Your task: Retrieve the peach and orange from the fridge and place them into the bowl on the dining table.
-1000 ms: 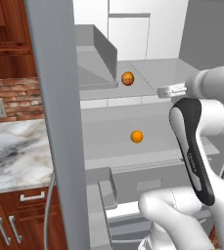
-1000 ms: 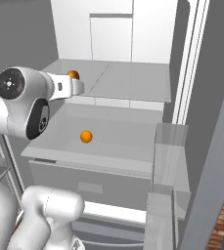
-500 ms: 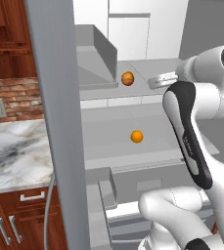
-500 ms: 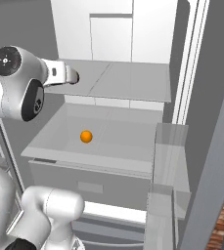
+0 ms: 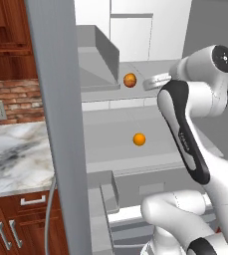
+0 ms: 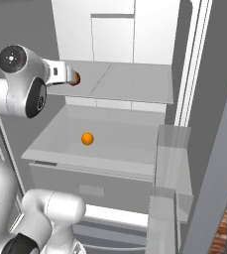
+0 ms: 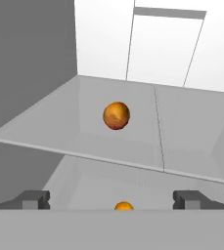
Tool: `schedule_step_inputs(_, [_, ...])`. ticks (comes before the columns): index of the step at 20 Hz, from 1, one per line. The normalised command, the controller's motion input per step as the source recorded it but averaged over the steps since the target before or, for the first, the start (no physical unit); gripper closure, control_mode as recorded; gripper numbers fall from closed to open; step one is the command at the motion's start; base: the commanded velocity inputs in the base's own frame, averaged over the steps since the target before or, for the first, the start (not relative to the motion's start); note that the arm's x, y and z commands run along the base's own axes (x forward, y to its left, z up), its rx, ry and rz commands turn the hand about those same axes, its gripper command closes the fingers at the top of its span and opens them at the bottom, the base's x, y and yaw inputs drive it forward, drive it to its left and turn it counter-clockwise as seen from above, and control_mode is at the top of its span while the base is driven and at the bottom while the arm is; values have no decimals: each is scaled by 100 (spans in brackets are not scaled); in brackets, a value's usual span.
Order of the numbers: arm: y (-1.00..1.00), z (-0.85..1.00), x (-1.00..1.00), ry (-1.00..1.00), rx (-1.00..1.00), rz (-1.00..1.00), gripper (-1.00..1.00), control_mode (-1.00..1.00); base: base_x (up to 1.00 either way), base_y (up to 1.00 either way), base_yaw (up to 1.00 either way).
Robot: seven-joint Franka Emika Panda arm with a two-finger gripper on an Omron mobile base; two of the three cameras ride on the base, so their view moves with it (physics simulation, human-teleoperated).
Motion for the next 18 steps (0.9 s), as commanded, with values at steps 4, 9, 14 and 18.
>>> schedule_step_inputs(4, [0, -17, 17, 1, 0, 0, -100, -100, 0, 0, 0])
schedule_step_inputs(9, [0, -1, 37, 0, 0, 0, -100, -100, 0, 0, 0])
schedule_step_inputs(14, [3, -7, 47, 5, 0, 0, -100, -100, 0, 0, 0])
schedule_step_inputs(18, [2, -18, 50, 13, 0, 0, -100, -100, 0, 0, 0])
